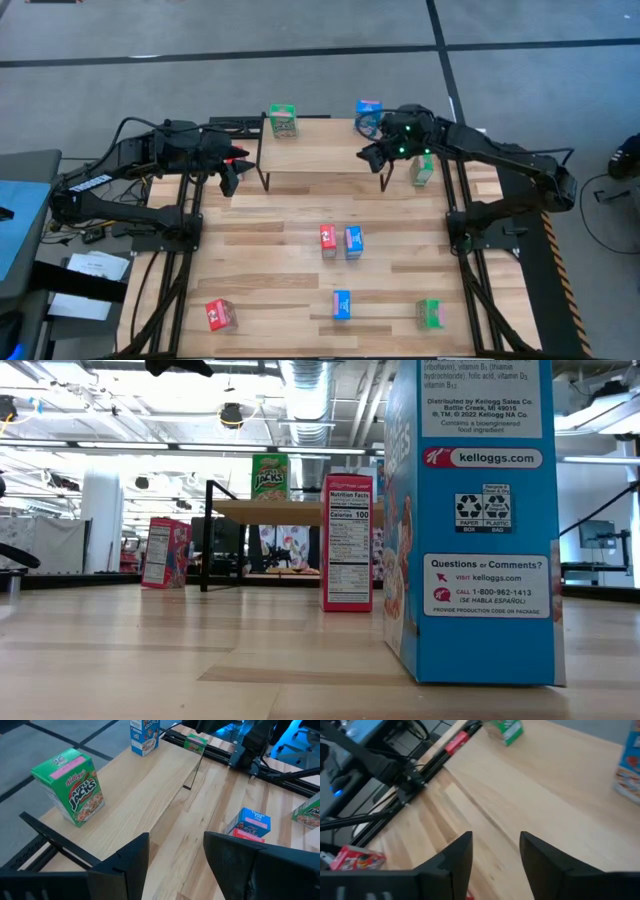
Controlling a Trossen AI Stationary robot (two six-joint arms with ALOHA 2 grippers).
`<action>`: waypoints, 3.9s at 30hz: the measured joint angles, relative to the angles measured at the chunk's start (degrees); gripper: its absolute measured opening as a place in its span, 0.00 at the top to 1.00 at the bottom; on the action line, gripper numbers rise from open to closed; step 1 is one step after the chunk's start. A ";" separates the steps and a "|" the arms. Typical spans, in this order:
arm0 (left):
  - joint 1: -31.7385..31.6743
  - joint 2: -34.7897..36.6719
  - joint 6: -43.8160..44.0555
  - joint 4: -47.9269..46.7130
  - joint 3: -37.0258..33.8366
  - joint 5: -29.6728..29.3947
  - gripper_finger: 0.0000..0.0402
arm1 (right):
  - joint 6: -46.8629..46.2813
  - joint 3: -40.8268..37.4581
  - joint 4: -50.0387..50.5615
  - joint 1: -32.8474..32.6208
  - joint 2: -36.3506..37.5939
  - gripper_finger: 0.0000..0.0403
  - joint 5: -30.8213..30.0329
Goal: Stack cereal on shelf
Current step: Put the middle right red cereal box on the shelf
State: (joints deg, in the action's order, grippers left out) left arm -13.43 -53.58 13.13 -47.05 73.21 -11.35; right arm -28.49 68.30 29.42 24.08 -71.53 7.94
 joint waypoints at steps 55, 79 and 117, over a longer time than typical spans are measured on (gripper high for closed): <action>0.00 5.62 -0.43 -5.80 0.00 1.07 0.56 | -22.43 19.59 -10.51 -26.64 -14.87 0.32 -5.40; 0.01 5.60 -0.48 -8.03 0.00 1.46 0.56 | -29.05 44.01 34.88 -25.61 -36.34 0.32 -7.62; 0.02 5.60 -3.72 -9.37 0.00 1.97 0.56 | -39.14 44.07 34.83 -31.09 -44.35 0.32 -2.17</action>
State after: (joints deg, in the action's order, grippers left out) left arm -13.41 -47.99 9.41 -56.42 73.21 -9.39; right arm -67.63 112.38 64.25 -7.02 -115.87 5.76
